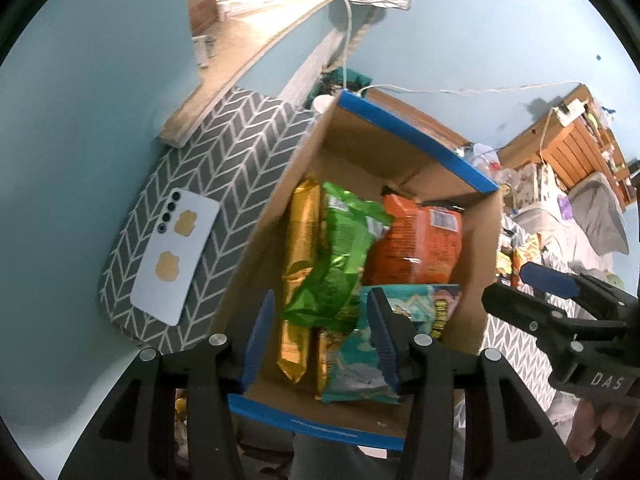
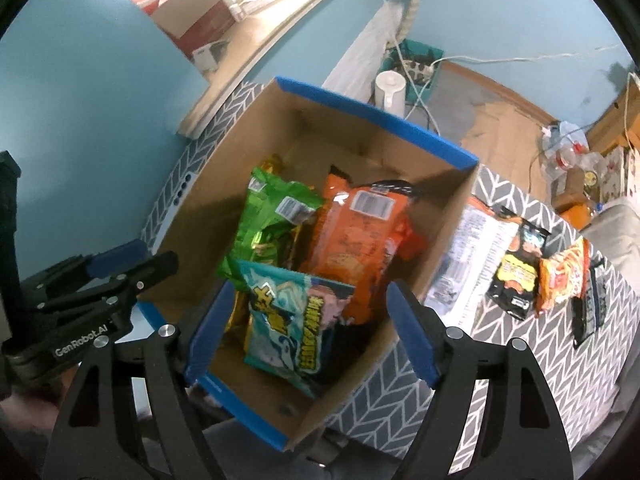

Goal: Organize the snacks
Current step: 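Withdraw both open grippers from the box back over the table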

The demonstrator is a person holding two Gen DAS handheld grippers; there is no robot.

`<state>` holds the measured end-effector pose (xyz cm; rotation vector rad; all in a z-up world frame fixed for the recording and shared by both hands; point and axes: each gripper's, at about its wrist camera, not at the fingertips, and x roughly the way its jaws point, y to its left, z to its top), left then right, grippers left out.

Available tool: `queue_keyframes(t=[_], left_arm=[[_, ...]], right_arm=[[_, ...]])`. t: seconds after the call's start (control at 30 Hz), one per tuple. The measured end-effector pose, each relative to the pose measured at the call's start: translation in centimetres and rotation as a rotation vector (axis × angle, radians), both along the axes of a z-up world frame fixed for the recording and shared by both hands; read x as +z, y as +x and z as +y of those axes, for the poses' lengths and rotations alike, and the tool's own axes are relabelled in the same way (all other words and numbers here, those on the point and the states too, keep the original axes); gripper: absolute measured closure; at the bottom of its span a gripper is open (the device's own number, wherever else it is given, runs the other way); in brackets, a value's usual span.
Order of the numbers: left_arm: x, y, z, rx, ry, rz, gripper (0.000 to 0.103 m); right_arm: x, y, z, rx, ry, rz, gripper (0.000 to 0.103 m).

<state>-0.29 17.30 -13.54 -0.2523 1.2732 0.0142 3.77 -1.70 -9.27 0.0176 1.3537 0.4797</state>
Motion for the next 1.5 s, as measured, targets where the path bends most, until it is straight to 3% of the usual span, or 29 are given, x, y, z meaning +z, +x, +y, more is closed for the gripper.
queue_keyframes(t=[0.2, 0.4, 0.9, 1.07, 1.5], left_arm=[[1.4, 0.6, -2.5, -0.05, -0.018, -0.027, 0.053], [2.3, 1.2, -5.6, -0.081, -0.014, -0.047, 0.041], [2.7, 1.9, -15.8, -0.195, -0.04, -0.028, 0.038], [2.2, 2.5, -19.3, -0.235, -0.034, -0.02, 0.032], [-1.8, 4.5, -25.1, -0.264, 0.008, 0.047, 0.032]], right_arm=[[1.0, -0.2, -2.9, -0.045, -0.004, -0.019, 0.023], [1.6, -0.2, -7.0, -0.091, -0.012, -0.032, 0.021], [0.4, -0.8, -19.5, -0.224, -0.049, -0.01, 0.02], [-0.2, -1.2, -23.2, -0.247, -0.063, -0.007, 0.02], [-3.5, -0.2, -30.6, -0.248, -0.094, 0.012, 0.018]])
